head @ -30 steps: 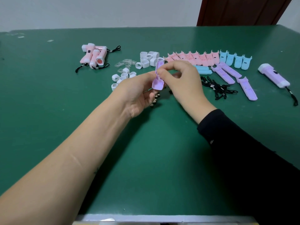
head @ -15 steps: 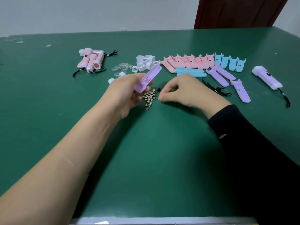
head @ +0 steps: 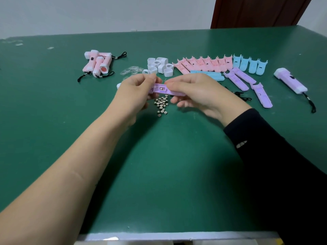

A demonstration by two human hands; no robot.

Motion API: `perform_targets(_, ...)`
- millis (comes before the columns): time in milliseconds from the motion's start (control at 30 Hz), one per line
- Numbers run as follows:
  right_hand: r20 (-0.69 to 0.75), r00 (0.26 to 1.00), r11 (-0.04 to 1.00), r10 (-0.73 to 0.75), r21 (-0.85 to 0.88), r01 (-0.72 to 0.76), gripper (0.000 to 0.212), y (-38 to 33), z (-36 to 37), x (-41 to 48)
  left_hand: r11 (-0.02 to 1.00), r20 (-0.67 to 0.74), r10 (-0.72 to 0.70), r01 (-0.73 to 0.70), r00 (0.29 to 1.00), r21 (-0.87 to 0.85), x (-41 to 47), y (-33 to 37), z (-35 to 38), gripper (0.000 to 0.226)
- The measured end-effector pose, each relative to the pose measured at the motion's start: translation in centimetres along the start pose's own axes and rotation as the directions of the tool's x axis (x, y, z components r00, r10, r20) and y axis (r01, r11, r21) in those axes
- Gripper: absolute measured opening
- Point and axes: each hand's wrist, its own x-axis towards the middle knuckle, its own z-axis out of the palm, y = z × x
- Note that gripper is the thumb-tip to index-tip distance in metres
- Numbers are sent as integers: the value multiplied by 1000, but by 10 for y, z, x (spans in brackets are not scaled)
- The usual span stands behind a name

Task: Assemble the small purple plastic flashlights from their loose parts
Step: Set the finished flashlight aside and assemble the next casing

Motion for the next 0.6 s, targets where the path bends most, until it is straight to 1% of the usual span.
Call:
perform_targets(33,-10,1000,1000,4,28,-4,13,1,3,1,1000,1,3,-3,1000,-5,0,0,0,26)
perform_targets(100,-43,999,997,20,81,-17,11,3,5,2,999,18,-3,3,1000,-44,1,1,0,20)
perform_targets(167,-56,998,996,29,82,-24,11,3,6,3,998,37,0,2,999,-69,0,1,0,11)
perform_targets(267,-33,998,993,48,108,-44,12,3,7,4,999,40,53,-53,998,2,0,1,0,5)
perform_targets(367,-26,997,991,68,116,-65,14,3,10,4,988,25,123,-125,992,86,-2,2,0,12)
perform_targets(500,-41,994,988,98,123,-92,6,5,12,5,969,41,207,-211,977,131,-5,4,2,22)
perform_targets(600,-47,993,982,112,155,-103,6,5,12,5,958,53,234,-239,971,156,-6,4,2,27)
